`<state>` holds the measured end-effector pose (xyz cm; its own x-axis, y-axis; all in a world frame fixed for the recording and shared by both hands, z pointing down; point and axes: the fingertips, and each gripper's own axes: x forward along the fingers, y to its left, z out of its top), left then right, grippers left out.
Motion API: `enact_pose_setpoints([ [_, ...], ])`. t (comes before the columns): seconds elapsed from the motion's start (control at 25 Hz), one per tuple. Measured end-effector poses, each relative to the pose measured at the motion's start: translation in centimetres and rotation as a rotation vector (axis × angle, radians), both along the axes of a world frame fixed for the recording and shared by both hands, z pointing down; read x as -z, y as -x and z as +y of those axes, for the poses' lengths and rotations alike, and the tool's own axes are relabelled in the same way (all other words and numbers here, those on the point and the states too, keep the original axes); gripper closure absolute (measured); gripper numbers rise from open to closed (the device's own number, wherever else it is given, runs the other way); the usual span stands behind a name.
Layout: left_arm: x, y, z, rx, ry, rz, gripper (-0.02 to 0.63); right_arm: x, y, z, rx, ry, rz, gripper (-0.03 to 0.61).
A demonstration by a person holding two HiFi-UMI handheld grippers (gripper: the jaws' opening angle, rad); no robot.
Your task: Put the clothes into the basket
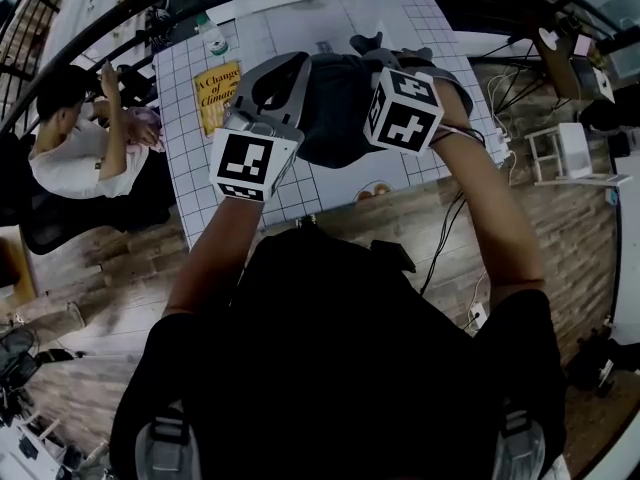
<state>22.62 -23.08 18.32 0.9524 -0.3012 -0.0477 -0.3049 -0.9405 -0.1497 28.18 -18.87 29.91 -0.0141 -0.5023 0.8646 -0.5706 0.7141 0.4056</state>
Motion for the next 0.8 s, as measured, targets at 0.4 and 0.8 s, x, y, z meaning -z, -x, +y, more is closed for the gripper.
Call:
enact_pose_setpoints([
  [0.4, -1.5, -1.4, -5.2, 0.016, 0.023, -0.008, 0.611, -1.7, -1.7, -5.0, -0.006, 0.004, -0.016, 0.268],
  [0.8, -4.3, -4.3, -8.2, 0.014, 0.061, -0.011, 0.611, -5.0, -4.2, -8.1, 0.003, 0.020, -0.031, 0.268],
])
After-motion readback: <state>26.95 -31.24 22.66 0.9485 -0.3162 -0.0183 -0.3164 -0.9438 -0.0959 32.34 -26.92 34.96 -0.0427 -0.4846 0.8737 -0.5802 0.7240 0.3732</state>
